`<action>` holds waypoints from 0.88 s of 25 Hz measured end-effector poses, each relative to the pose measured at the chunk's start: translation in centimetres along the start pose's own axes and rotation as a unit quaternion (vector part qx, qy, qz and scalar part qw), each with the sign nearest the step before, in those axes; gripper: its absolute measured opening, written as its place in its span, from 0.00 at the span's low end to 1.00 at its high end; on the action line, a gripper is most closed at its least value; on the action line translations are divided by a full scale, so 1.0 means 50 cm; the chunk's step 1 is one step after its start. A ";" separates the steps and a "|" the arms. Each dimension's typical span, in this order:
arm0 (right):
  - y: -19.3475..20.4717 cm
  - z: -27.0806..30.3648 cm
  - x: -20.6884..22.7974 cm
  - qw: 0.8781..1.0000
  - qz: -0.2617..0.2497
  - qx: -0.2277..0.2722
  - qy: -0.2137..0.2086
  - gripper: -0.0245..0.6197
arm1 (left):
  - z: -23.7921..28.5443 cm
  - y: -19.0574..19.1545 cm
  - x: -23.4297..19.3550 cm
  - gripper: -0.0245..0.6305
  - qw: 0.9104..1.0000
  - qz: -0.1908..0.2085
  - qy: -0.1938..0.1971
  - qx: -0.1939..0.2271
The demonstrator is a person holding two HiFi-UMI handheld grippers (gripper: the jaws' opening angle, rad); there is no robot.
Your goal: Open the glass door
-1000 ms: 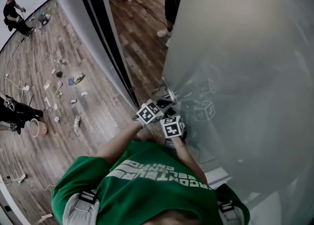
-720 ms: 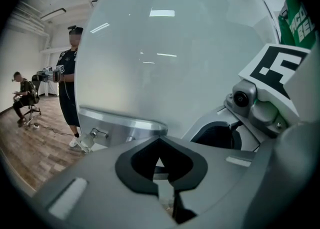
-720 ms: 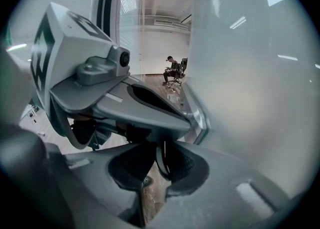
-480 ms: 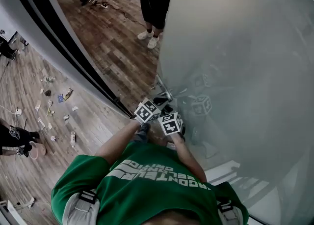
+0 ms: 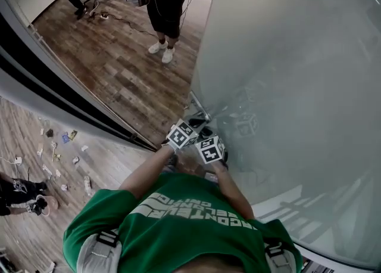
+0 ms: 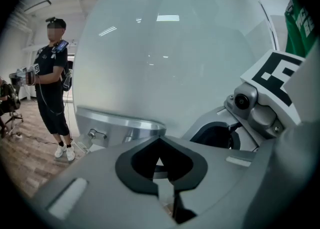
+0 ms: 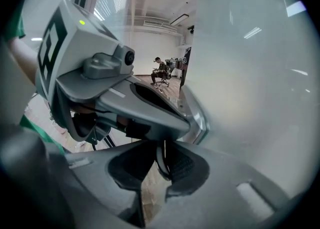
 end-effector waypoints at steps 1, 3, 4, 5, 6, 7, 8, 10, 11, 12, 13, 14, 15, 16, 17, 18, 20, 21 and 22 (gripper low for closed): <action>0.002 0.001 0.011 1.000 0.000 0.000 0.008 0.13 | 0.009 -0.007 0.003 0.05 1.000 -0.001 0.009 0.000; -0.001 0.001 0.029 1.000 0.002 -0.001 0.019 0.13 | 0.022 -0.020 0.002 0.05 1.000 -0.001 0.020 0.000; -0.004 0.000 0.038 1.000 0.004 -0.002 0.024 0.13 | 0.028 -0.026 0.000 0.05 1.000 0.001 0.024 -0.001; -0.007 -0.002 0.047 1.000 0.006 -0.003 0.029 0.13 | 0.035 -0.033 -0.003 0.05 1.000 0.004 0.028 0.000; -0.010 -0.004 0.057 0.999 0.008 -0.005 0.036 0.13 | 0.043 -0.040 -0.005 0.05 0.999 0.007 0.033 0.000; -0.011 -0.005 0.068 0.999 0.009 -0.006 0.043 0.13 | 0.052 -0.047 -0.005 0.05 0.999 0.009 0.040 0.000; -0.011 -0.004 0.079 0.999 0.009 -0.007 0.050 0.13 | 0.061 -0.053 -0.005 0.05 0.999 0.011 0.048 0.000; -0.009 0.000 0.097 0.998 0.012 -0.008 0.060 0.13 | 0.077 -0.062 -0.005 0.05 0.998 0.013 0.061 0.001; -0.008 0.002 0.105 0.998 0.013 -0.008 0.064 0.13 | 0.083 -0.066 -0.005 0.05 0.998 0.015 0.066 0.001; -0.006 0.002 0.112 0.998 0.015 -0.008 0.068 0.14 | 0.089 -0.069 -0.004 0.05 0.997 0.016 0.070 0.000; -0.005 0.001 0.120 0.997 0.017 -0.009 0.073 0.14 | 0.096 -0.073 -0.004 0.05 0.997 0.017 0.074 -0.001; -0.005 0.000 0.127 0.997 0.018 -0.009 0.079 0.14 | 0.103 -0.075 -0.004 0.05 0.997 0.018 0.077 -0.003; -0.007 0.000 0.134 0.996 0.019 -0.011 0.085 0.14 | 0.110 -0.078 -0.007 0.05 0.997 0.019 0.080 -0.004; -0.009 0.000 0.141 0.996 0.021 -0.013 0.091 0.14 | 0.117 -0.081 -0.011 0.05 0.996 0.022 0.081 -0.004; -0.010 0.000 0.148 0.995 0.022 -0.014 0.096 0.14 | 0.123 -0.085 -0.014 0.05 0.996 0.024 0.082 -0.003; -0.012 0.000 0.155 0.995 0.024 -0.015 0.099 0.14 | 0.129 -0.090 -0.016 0.05 0.996 0.025 0.084 -0.003; -0.012 -0.004 0.169 0.994 0.028 -0.015 0.103 0.14 | 0.140 -0.101 -0.013 0.05 0.996 0.027 0.089 -0.005; -0.011 -0.006 0.178 0.994 0.029 -0.015 0.105 0.14 | 0.146 -0.106 -0.010 0.05 0.995 0.027 0.094 -0.006; -0.010 -0.007 0.186 0.994 0.030 -0.014 0.107 0.14 | 0.153 -0.111 -0.009 0.05 0.995 0.028 0.099 -0.007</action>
Point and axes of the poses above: the fingertips, and each gripper's own axes: z forward along the fingers, x to its right, y out of its underside, the point moved 3 cm from there along -z, backward along the fingers, and after that the axes turned 4 degrees about z, right-handed, at the moved point
